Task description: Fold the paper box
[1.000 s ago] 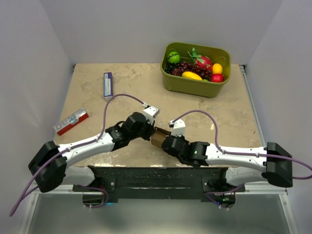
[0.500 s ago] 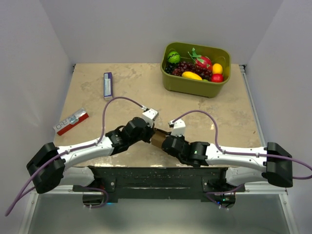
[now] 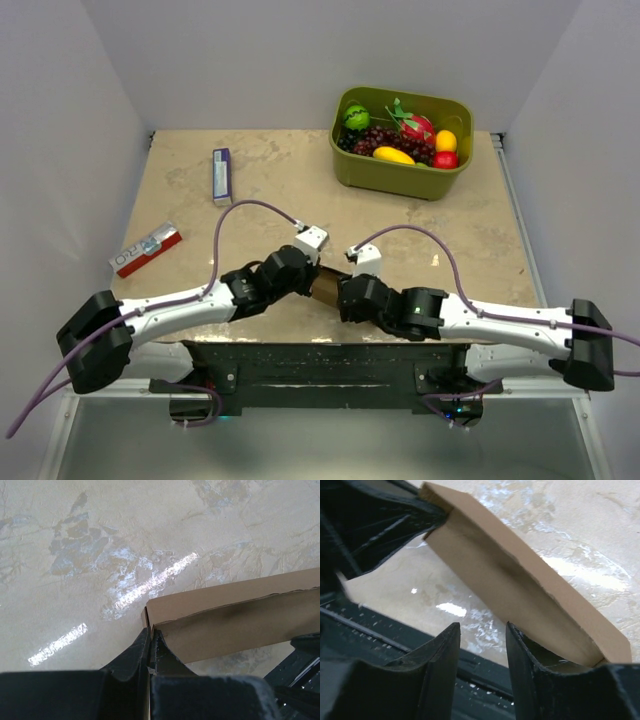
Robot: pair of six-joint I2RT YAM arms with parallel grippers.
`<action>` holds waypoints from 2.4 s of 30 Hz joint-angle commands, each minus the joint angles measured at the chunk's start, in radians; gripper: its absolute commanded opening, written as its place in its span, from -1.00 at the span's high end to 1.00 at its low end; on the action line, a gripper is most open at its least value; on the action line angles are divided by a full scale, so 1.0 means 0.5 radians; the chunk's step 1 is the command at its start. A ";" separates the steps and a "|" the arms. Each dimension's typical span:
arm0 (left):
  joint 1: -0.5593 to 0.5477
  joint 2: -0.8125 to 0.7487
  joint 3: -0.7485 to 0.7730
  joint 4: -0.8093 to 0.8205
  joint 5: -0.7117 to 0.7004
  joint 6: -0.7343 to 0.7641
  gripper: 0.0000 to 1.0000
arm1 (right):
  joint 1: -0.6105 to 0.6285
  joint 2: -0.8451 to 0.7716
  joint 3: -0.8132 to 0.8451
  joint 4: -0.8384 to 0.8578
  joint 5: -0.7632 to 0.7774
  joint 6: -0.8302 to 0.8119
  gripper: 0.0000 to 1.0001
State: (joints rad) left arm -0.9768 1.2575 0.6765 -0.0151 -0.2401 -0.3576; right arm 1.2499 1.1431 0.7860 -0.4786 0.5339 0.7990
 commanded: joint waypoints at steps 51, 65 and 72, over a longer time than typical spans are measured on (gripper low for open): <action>-0.084 -0.189 0.193 -0.430 0.014 0.034 -0.36 | 0.007 -0.053 -0.280 -0.104 0.791 0.798 0.21; 0.073 -0.101 0.509 -0.210 0.158 0.092 -0.54 | 0.019 -0.074 -0.305 -0.107 0.773 0.798 0.20; 0.260 0.123 0.494 0.078 0.235 0.123 -0.48 | 0.025 -0.071 -0.314 -0.104 0.770 0.807 0.20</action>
State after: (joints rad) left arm -0.8875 1.2625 0.9085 -0.0998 -0.1596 -0.3214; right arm 1.2587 1.0981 0.6670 -0.4541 0.9104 1.1679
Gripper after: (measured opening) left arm 0.753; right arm 0.400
